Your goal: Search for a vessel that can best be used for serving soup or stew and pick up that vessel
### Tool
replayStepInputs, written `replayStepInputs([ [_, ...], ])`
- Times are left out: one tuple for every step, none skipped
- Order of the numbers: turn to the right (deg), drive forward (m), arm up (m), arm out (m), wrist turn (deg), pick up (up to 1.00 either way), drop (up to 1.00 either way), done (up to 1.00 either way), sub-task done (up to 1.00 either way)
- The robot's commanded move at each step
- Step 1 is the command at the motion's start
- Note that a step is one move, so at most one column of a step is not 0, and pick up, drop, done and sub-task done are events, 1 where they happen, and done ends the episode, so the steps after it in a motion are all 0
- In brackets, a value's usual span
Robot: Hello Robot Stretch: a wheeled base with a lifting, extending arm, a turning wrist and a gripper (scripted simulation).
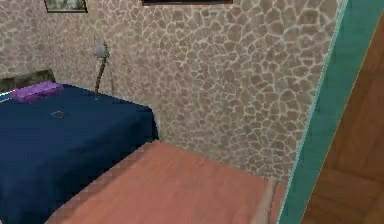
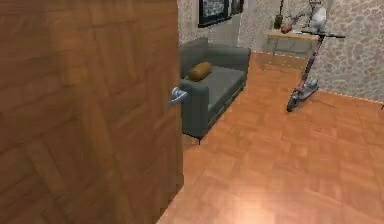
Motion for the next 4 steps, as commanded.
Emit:
replayStepInputs([
  [45.0, 0.00, 0.00, 0.00, 0.0, 0.00, 0.00, 0.00, 0.00],
  [45.0, 0.00, 0.00, 0.00, 0.0, 0.00, 0.00, 0.00, 0.00],
  [45.0, 0.00, 0.00, 0.00, 0.0, 0.00, 0.00, 0.00, 0.00],
  [6.0, 0.00, 0.00, 0.00, 0.0, 0.00, 0.00, 0.00, 0.00],
])
